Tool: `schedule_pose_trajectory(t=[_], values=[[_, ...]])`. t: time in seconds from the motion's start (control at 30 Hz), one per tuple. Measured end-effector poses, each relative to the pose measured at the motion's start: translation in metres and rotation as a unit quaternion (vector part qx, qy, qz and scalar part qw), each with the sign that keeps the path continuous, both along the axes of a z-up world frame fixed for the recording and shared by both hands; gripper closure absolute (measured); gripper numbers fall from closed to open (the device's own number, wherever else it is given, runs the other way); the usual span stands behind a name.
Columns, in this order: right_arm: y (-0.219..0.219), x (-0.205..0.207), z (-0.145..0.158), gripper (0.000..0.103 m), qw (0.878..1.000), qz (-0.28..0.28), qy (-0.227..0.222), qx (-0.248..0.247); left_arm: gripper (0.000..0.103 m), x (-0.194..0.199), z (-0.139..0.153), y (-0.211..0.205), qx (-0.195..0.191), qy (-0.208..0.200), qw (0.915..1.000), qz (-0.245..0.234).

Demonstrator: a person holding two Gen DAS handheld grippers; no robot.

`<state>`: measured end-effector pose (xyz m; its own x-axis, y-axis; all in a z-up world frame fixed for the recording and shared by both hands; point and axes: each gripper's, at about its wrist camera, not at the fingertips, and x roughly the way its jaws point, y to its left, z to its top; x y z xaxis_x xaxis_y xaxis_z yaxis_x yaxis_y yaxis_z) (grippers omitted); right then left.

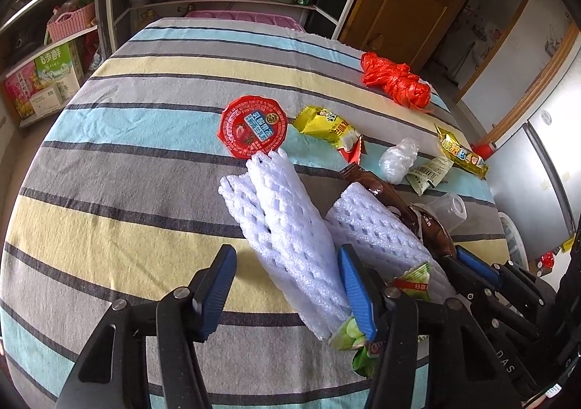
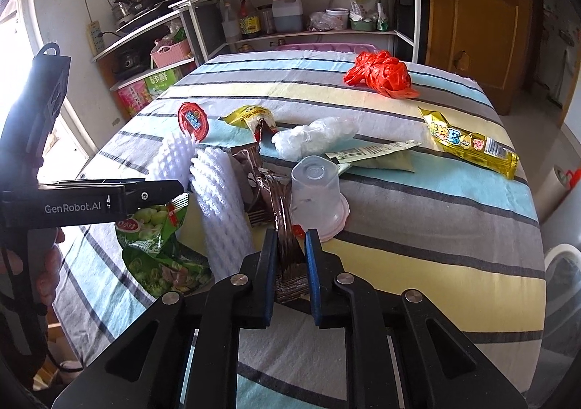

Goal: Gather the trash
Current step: 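Close the right gripper on the brown wrapper while the left gripper grasps the white foam net, then lift the brown wrapper and white foam net and carry them toward the white bin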

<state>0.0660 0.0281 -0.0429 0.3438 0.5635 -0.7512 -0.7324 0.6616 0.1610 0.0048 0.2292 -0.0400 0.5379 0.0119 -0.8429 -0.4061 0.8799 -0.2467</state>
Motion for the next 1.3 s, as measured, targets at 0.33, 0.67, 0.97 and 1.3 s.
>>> schedule_pose_trajectory(t=[0.33, 0.67, 0.97, 1.3], values=[[-0.002, -0.005, 0.002, 0.087, 1.000, -0.006, 0.002, 0.008, 0.064, -0.005, 0.009, -0.007, 0.039, 0.015, 0.9975, -0.057], [-0.006, -0.006, 0.001, 0.087, 1.000, -0.016, 0.010, 0.020, 0.065, -0.011, 0.013, 0.012, 0.065, 0.047, 0.9945, -0.067], [-0.008, -0.007, 0.002, 0.087, 1.000, -0.022, 0.007, 0.022, 0.042, -0.018, -0.003, 0.014, 0.052, 0.034, 0.9980, 0.012], [-0.016, -0.013, 0.001, 0.087, 0.999, -0.023, 0.010, 0.031, 0.074, -0.025, 0.005, 0.007, 0.043, 0.006, 0.9989, 0.018]])
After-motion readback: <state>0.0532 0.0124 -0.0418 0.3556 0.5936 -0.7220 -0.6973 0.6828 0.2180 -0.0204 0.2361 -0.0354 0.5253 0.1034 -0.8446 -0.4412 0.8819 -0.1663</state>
